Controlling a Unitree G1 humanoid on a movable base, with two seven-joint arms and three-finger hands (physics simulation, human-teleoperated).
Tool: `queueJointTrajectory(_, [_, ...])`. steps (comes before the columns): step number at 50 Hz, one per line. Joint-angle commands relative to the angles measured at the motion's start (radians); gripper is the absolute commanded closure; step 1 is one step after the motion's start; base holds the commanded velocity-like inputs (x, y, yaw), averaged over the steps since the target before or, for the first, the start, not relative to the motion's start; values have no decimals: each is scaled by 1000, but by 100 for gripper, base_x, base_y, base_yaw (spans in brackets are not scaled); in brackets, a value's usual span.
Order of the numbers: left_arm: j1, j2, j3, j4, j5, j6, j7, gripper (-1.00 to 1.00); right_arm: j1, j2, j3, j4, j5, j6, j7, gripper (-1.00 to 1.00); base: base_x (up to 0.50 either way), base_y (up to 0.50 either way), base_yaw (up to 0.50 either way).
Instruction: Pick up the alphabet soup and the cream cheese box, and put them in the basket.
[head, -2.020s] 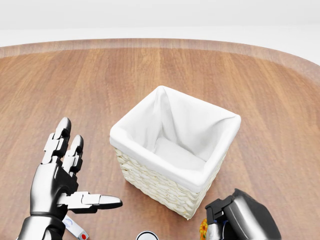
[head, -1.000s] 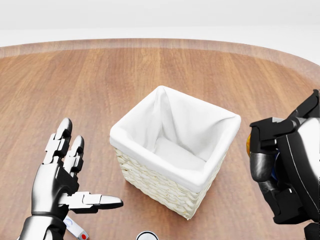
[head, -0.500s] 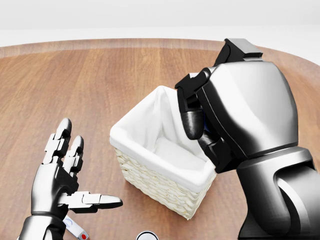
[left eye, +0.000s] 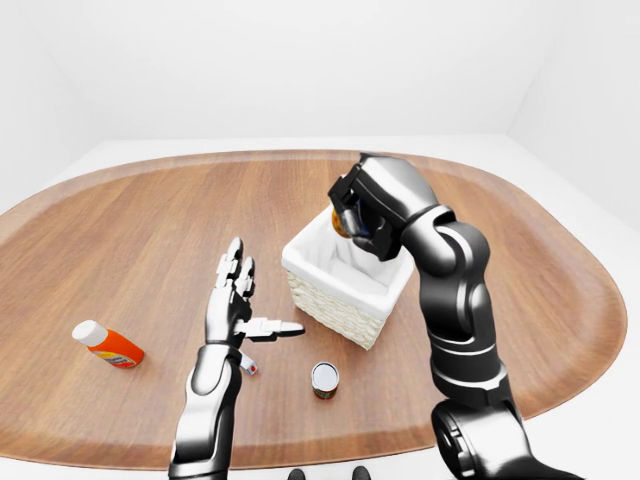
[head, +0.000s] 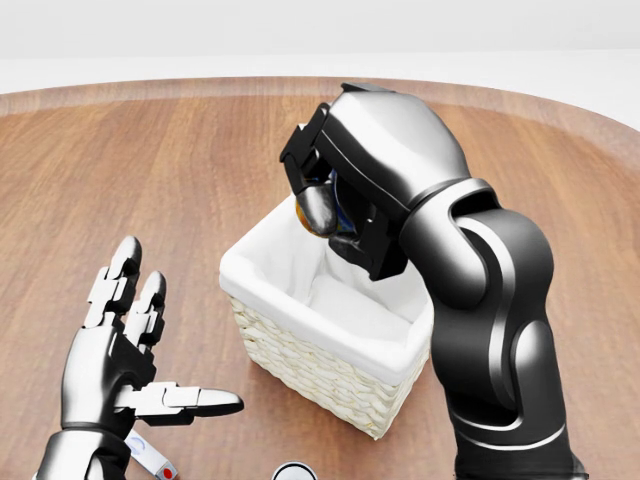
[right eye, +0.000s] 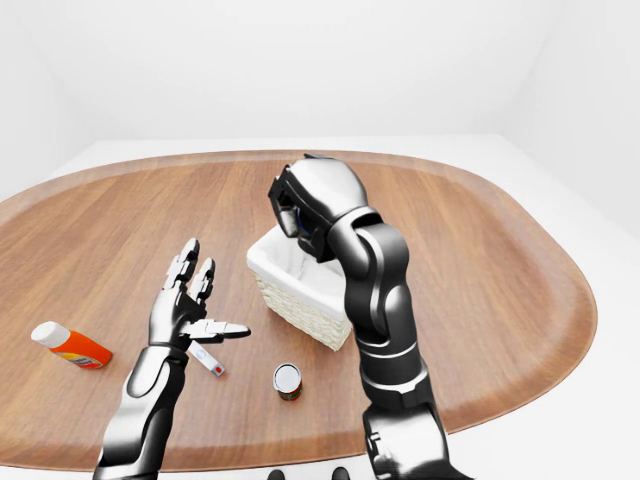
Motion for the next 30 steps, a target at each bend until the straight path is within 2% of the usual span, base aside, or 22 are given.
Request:
queueJointTrajectory(1, [-1,2,5,3,-2,0,-1,-100,-159,-56,-19,335,187,0,-124,100,0,0,0])
queueJointTrajectory(9, [1,2,6,-5,-3,0,-2,-100,-285,-93,-32,676,307,0,-282,100,0,0,0])
queueJointTrajectory(17, [1,3,7,-15,-1,0,0,-100,-323,-101,-29,904,365,0,-382,100,0,0,0])
queueJointTrajectory(30, [3,1,5,-24,2,0,3,-100,-276,-106,-24,948,401,0,-401,100,0,0,0])
